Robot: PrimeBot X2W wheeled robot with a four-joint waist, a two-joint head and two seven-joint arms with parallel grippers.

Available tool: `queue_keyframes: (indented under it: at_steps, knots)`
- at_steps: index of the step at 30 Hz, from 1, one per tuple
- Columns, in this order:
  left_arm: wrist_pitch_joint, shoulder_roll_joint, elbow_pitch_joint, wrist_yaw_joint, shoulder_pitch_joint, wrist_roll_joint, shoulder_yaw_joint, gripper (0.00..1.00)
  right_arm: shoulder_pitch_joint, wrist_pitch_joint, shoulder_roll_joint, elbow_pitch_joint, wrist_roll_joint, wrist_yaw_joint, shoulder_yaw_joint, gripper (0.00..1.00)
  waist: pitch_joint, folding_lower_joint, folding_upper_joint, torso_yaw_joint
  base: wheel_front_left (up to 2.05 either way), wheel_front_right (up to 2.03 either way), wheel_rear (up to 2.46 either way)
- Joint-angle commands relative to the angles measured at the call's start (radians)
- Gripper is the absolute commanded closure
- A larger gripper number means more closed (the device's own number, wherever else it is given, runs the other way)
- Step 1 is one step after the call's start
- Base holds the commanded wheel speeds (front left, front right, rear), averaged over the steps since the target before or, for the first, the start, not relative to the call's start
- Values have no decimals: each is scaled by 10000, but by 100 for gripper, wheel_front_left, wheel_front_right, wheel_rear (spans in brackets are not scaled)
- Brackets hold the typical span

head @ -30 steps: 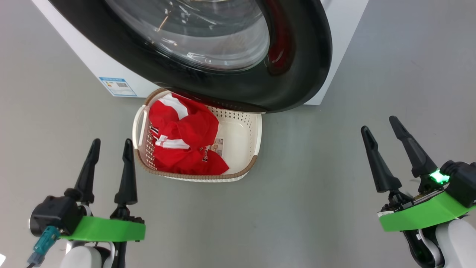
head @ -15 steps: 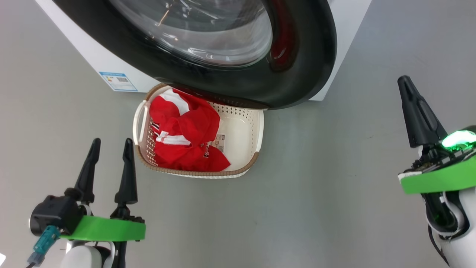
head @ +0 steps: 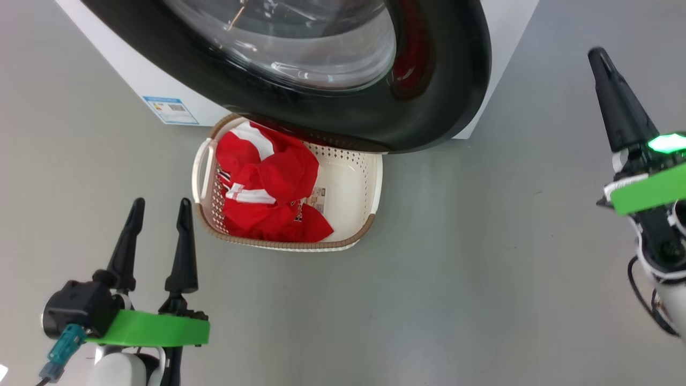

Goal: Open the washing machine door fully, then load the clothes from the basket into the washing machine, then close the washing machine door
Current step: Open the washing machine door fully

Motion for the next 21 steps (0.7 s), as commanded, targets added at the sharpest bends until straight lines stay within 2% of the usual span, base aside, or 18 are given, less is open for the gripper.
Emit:
queue_keyframes:
  at_steps: [1, 6, 14, 21]
  knots:
    - [-53, 194, -272, -4, -205, -21, 327, 0, -213, 158, -255, -202, 278, 16, 203, 100, 56, 0, 0, 7, 0, 0, 0]
    - [-53, 194, -300, -5, -308, -33, 303, 0, -1058, 979, -511, 58, 1755, 16, 521, 100, 254, 0, 0, 24, 0, 0, 0]
    - [-53, 194, -311, 13, -448, -129, 219, 0, -1980, 2792, -540, 886, 4040, 16, 715, 100, 478, 0, 0, 183, 0, 0, 0]
    - [-53, 194, -281, 43, -458, -179, 152, 0, -2492, 4073, -350, 1752, 5073, 16, 680, 100, 493, 0, 0, 340, 0, 0, 0]
